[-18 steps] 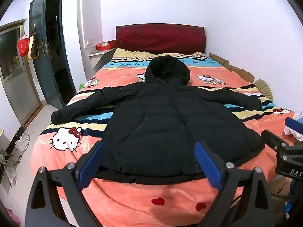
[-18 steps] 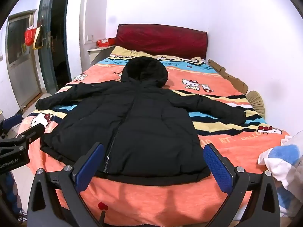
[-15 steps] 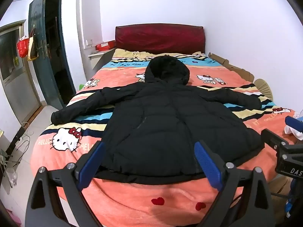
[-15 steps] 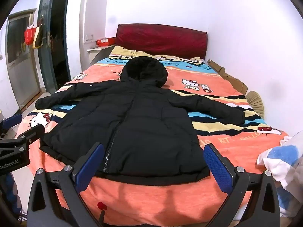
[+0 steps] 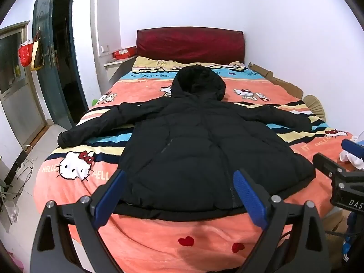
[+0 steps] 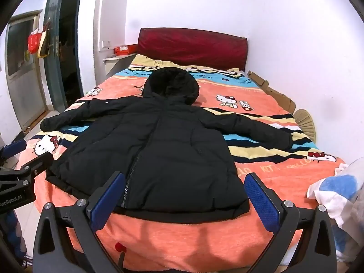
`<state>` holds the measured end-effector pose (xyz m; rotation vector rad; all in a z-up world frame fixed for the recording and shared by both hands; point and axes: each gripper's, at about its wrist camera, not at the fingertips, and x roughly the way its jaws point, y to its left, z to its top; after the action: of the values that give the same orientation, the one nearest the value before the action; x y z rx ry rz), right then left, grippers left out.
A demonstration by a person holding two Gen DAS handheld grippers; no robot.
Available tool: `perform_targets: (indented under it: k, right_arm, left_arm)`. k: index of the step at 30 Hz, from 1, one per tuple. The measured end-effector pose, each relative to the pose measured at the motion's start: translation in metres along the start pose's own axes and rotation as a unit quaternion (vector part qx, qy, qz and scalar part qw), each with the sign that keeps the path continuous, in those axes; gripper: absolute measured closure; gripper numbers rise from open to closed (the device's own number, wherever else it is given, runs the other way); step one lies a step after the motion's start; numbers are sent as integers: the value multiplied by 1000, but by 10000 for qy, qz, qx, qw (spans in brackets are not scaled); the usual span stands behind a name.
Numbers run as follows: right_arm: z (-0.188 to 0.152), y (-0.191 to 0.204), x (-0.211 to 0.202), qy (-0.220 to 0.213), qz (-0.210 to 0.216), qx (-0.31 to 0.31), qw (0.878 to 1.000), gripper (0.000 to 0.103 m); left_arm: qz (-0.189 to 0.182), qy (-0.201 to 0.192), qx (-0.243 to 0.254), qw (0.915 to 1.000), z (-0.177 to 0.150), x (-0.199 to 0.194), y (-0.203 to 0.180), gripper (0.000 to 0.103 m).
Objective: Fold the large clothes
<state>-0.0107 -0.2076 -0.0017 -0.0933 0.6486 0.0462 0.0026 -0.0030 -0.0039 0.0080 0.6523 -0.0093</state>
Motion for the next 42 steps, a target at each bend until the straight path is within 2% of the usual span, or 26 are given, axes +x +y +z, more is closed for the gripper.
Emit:
perform_targets:
  k: [8, 42]
  right_arm:
    - [1, 11, 1, 53, -175, -86, 9998, 0]
    - [2, 12, 4, 96, -325, -202, 9992, 0]
  left_arm:
    - [-62, 8, -2, 10000, -2, 1, 0, 7]
    - [-143, 57, 13, 9999, -4, 4, -2, 7]
